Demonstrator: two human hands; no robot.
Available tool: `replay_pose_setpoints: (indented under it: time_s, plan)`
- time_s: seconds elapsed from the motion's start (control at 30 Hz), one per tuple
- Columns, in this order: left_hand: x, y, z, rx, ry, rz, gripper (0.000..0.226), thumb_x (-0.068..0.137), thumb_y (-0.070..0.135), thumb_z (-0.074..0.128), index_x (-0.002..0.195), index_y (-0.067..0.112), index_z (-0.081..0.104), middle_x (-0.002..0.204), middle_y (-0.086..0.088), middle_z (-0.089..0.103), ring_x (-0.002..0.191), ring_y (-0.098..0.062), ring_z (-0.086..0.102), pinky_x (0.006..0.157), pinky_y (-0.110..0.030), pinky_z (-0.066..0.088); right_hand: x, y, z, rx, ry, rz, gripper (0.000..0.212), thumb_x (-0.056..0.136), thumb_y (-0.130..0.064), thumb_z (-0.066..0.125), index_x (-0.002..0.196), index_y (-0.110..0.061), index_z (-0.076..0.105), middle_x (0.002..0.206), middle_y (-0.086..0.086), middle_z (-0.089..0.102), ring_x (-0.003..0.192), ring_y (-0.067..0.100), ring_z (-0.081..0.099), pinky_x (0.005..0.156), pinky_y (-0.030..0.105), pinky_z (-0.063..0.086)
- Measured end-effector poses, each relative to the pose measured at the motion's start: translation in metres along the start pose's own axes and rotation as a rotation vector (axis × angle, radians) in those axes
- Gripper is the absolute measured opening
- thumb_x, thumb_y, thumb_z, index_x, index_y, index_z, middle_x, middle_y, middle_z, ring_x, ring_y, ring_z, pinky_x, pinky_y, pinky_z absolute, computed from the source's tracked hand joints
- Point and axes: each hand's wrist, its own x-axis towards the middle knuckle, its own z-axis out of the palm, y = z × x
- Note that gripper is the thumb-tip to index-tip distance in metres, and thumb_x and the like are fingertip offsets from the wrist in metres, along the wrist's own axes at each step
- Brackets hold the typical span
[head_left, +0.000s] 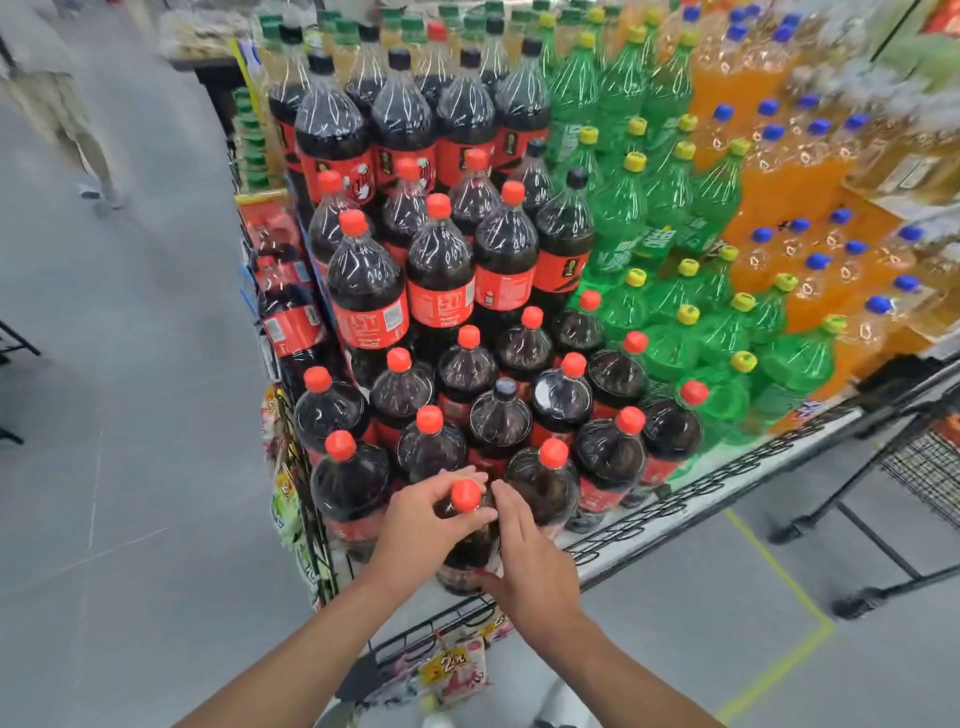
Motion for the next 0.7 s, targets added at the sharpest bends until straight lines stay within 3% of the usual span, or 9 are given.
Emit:
replay_pose_setpoints:
  time_s: [0.3, 0.5, 0.6, 0.7]
  plan:
    - [-0.002, 0.003, -0.003, 0.019, -0.046, 0.010, 0.044, 0.080, 0.031, 0.089, 0.122, 0.035, 0.076, 0.125, 0.030, 0.067, 0.119, 0.017, 0.057, 0.104, -0.007, 0.040, 0.001, 0.005, 0.003, -0.007, 0.006, -0.056, 0.111, 0.084, -0.051, 0.075, 0.160, -0.028, -0.002, 0.168, -0.017, 0.004, 0.117, 0.018, 0.064, 0.074, 0.037, 0.059]
    - [-0.002, 0.002, -0.006, 0.067, -0.044, 0.056, 0.040, 0.081, 0.035, 0.088, 0.119, 0.036, 0.077, 0.119, 0.030, 0.071, 0.117, 0.013, 0.060, 0.103, -0.013, 0.044, 0.005, 0.014, -0.010, 0.081, -0.024, -0.126, 0.098, 0.082, -0.044, 0.074, 0.157, -0.035, 0.012, 0.160, -0.020, 0.023, 0.105, 0.016, 0.066, 0.067, 0.034, 0.054]
    - [-0.001, 0.007, -0.009, 0.123, -0.068, 0.088, 0.034, 0.082, 0.034, 0.087, 0.114, 0.036, 0.076, 0.110, 0.029, 0.072, 0.109, 0.011, 0.063, 0.099, -0.015, 0.048, 0.008, 0.015, -0.021, 0.098, -0.062, -0.149, 0.092, 0.081, -0.043, 0.072, 0.156, -0.037, 0.017, 0.158, -0.020, 0.030, 0.104, 0.017, 0.067, 0.074, 0.040, 0.057]
    - [0.003, 0.016, -0.015, 0.202, -0.126, 0.115, 0.034, 0.082, 0.033, 0.086, 0.114, 0.037, 0.074, 0.109, 0.027, 0.072, 0.107, 0.009, 0.063, 0.098, -0.021, 0.051, 0.012, 0.014, -0.038, 0.140, -0.108, -0.141, 0.080, 0.083, -0.044, 0.070, 0.152, -0.036, 0.032, 0.151, -0.014, 0.042, 0.122, 0.014, 0.058, 0.090, 0.041, 0.055]
